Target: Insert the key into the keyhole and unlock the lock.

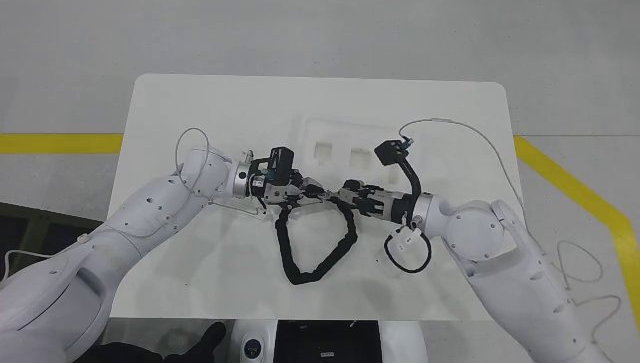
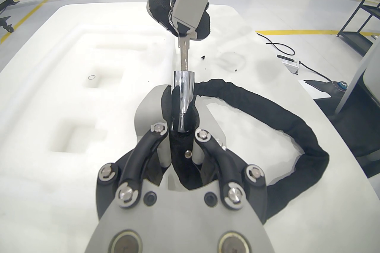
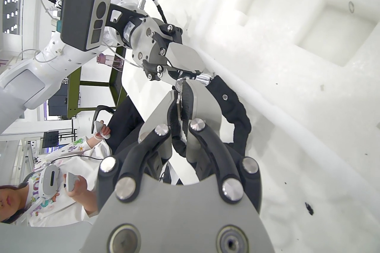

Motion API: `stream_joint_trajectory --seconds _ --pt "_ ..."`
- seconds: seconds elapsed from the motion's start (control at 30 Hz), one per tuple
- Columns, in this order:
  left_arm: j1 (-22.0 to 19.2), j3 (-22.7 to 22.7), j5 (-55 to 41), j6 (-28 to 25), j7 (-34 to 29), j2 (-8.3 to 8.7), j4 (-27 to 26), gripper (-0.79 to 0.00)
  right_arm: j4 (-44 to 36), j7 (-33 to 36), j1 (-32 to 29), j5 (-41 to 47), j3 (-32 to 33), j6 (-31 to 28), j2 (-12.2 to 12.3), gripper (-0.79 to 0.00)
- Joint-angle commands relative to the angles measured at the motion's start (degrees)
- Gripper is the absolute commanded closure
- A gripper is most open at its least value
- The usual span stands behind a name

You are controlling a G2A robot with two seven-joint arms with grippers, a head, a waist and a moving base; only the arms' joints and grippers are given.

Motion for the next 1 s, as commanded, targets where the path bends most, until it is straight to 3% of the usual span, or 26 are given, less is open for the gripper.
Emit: stream_joint_trajectory --seconds 0.0,0.73,0.77,0.8,0.83,0.97 --pt "0.0 0.0 -0.01 0.0 0.0 0.0 0.0 0.0 0.04 -0.19 0.28 -0.27 -0.33 -0.21 -0.07 0.0" --pt "0.0 0.0 -0.01 0.0 0.0 0.0 0.0 0.0 0.19 -1.47 2.62 -3.29 -3.68 2.41 -0.98 -0.025" --pt "0.0 0.0 -0.01 0.0 0.0 0.0 0.0 0.0 0.13 -1.65 2.56 -3.07 -3.65 2.24 -1.01 -0.286" --pt "0.0 0.0 -0.01 0.0 0.0 0.0 0.0 0.0 0.11 -1.81 2.45 -2.86 -3.54 2.03 -1.02 -0.456" --pt "0.0 0.0 -0.01 0.0 0.0 0.0 0.0 0.0 0.02 -1.83 2.31 -2.83 -3.32 1.81 -0.99 -0.763" --pt "0.0 0.0 -0.01 0.0 0.0 0.0 0.0 0.0 -0.81 -1.62 1.21 -2.33 -1.81 0.75 -0.71 -0.785"
